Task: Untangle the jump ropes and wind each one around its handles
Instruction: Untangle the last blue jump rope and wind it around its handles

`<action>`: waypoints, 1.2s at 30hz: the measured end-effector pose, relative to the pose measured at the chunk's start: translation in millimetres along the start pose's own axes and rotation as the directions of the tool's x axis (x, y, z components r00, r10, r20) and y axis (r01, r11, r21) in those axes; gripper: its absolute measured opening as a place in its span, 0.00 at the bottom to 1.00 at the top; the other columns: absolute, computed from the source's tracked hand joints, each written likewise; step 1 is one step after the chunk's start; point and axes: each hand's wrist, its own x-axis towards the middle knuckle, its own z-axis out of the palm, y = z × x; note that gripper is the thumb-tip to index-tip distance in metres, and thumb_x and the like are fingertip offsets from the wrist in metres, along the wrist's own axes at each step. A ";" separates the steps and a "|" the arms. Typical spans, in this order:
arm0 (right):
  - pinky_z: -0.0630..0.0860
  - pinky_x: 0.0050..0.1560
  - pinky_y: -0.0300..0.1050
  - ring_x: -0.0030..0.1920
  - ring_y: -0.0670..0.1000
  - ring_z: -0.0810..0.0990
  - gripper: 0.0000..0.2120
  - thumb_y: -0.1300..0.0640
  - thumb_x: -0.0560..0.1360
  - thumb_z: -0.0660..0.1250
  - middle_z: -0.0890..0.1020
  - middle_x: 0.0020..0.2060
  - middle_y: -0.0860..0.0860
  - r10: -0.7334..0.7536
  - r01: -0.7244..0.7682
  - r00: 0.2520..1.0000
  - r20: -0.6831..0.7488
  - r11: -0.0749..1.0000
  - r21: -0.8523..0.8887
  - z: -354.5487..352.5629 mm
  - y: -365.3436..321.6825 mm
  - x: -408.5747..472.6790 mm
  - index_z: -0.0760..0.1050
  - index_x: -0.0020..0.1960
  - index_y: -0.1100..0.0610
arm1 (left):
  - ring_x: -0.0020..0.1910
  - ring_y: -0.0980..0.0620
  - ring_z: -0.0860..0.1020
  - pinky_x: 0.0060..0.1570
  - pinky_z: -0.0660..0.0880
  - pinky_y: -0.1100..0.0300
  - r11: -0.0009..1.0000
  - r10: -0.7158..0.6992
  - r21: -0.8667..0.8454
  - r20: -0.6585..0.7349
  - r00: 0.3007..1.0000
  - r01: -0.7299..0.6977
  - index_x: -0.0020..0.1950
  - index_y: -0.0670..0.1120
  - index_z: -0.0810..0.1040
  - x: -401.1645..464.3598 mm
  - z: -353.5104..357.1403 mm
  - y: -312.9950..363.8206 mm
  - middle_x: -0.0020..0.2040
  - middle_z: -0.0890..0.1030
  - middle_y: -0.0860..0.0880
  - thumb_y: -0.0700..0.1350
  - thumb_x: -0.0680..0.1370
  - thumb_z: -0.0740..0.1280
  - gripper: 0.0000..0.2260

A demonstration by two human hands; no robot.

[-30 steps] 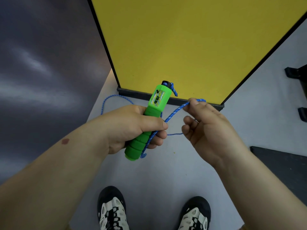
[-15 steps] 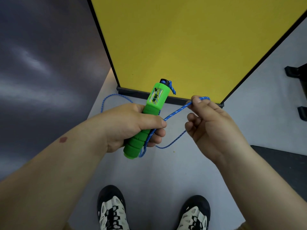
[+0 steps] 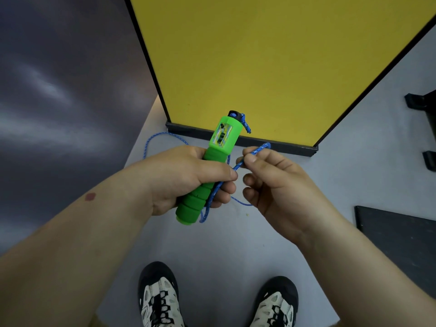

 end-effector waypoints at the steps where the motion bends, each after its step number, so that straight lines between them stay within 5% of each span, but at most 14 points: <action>1: 0.73 0.36 0.40 0.34 0.46 0.75 0.04 0.59 0.77 0.70 0.80 0.42 0.50 -0.008 0.008 1.000 -0.027 1.000 0.018 -0.9 -1.2 1.3 0.82 0.50 0.53 | 0.36 0.50 0.82 0.40 0.79 0.56 1.000 -0.001 0.000 0.001 1.000 0.001 0.46 0.42 0.80 0.6 -0.4 -0.2 0.38 0.84 0.45 0.41 0.78 0.71 0.04; 10: 0.72 0.37 0.40 0.34 0.46 0.74 0.04 0.55 0.77 0.71 0.82 0.42 0.46 -0.062 0.090 0.975 -0.212 0.988 0.126 -13.7 -17.7 8.4 0.79 0.51 0.52 | 0.35 0.50 0.81 0.41 0.80 0.56 1.000 -0.001 0.002 0.025 1.000 0.001 0.47 0.40 0.80 0.6 -1.2 -0.6 0.39 0.83 0.45 0.41 0.79 0.70 0.05; 19: 0.73 0.36 0.40 0.34 0.46 0.75 0.06 0.60 0.77 0.68 0.80 0.38 0.50 0.036 -0.033 0.995 0.089 0.999 -0.036 1.9 -2.4 -2.4 0.83 0.48 0.52 | 0.35 0.50 0.81 0.42 0.80 0.55 1.000 0.004 0.007 0.018 1.000 -0.004 0.45 0.41 0.80 0.4 0.0 -0.1 0.37 0.83 0.45 0.40 0.79 0.70 0.05; 29: 0.72 0.37 0.40 0.34 0.47 0.74 0.01 0.56 0.77 0.71 0.82 0.43 0.48 -0.048 0.074 0.978 -0.205 0.990 0.120 -12.8 -17.8 8.1 0.79 0.47 0.52 | 0.35 0.50 0.82 0.41 0.80 0.56 1.000 -0.003 0.013 0.012 1.000 0.003 0.46 0.40 0.81 -1.0 -1.0 0.7 0.39 0.84 0.45 0.41 0.79 0.70 0.05; 36: 0.72 0.38 0.41 0.34 0.46 0.75 0.04 0.59 0.78 0.68 0.83 0.44 0.50 0.015 -0.015 0.999 0.033 1.000 0.011 -3.7 -6.1 0.5 0.80 0.51 0.53 | 0.35 0.50 0.82 0.39 0.80 0.57 1.000 0.006 0.021 0.005 1.000 -0.006 0.46 0.40 0.80 -1.6 0.6 0.4 0.38 0.84 0.45 0.40 0.79 0.70 0.04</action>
